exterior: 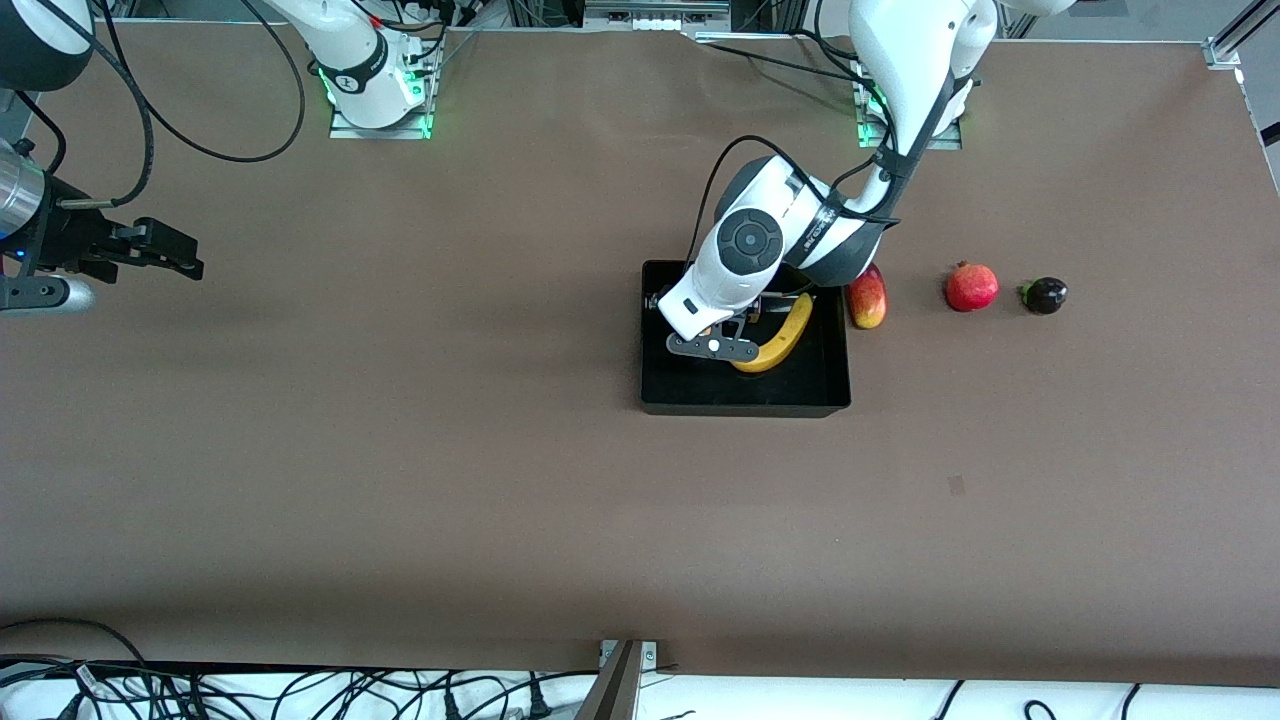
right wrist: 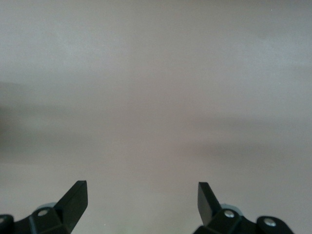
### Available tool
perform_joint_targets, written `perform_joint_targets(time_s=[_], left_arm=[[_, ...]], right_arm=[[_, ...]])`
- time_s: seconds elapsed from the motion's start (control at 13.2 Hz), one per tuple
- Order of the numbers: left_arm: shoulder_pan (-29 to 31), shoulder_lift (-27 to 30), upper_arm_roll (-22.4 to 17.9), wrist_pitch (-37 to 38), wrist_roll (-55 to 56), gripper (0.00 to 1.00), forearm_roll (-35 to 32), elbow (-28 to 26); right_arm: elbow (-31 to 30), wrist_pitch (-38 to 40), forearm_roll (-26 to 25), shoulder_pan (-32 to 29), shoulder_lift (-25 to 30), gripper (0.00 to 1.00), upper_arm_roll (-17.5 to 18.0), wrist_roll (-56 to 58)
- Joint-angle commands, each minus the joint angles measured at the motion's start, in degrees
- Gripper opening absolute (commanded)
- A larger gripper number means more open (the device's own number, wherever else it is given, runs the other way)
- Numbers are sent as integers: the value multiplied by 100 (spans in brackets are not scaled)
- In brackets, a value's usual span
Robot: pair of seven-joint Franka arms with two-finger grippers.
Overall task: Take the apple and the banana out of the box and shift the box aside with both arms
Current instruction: 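Reach the left gripper into the black tray toward the apple, then close the left gripper on the apple and lift it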
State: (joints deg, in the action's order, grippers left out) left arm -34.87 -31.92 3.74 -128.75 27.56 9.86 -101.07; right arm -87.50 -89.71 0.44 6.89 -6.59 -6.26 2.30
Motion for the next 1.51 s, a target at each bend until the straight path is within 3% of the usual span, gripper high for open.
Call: perform_joint_targets(time_s=[0.0, 0.38, 0.45, 0.53, 0.61, 0.83, 1.06, 1.21, 1.44], left_arm=[[6, -278, 65, -544, -31, 100, 86, -89], [-2, -551, 57, -941, -40, 100, 69, -45], [-3, -560, 57, -959, -66, 91, 34, -53], [6, -543, 57, -933, -92, 39, 25, -62], [6, -517, 57, -889, -93, 0, 25, -71], [50, -350, 65, -697, -75, 0, 25, -89], [356, 211, 135, -83, -75, 0, 33, -88], [883, 659, 372, 375, -153, 0, 34, -88], [1700, 1073, 400, 1025, -1301, 0, 86, -88]], right_arm=[[128, 6, 53, -47, -71, 100, 20, -28], [128, 6, 53, -47, -79, 100, 20, -28], [128, 6, 53, -47, -79, 100, 20, -28], [128, 6, 53, -47, -79, 100, 20, -28], [128, 6, 53, -47, -71, 100, 20, -28], [128, 6, 53, -47, -71, 100, 20, -28], [128, 6, 53, -47, -71, 100, 20, -28], [128, 6, 53, -47, -71, 100, 20, -28], [128, 6, 53, -47, -79, 100, 20, -28]])
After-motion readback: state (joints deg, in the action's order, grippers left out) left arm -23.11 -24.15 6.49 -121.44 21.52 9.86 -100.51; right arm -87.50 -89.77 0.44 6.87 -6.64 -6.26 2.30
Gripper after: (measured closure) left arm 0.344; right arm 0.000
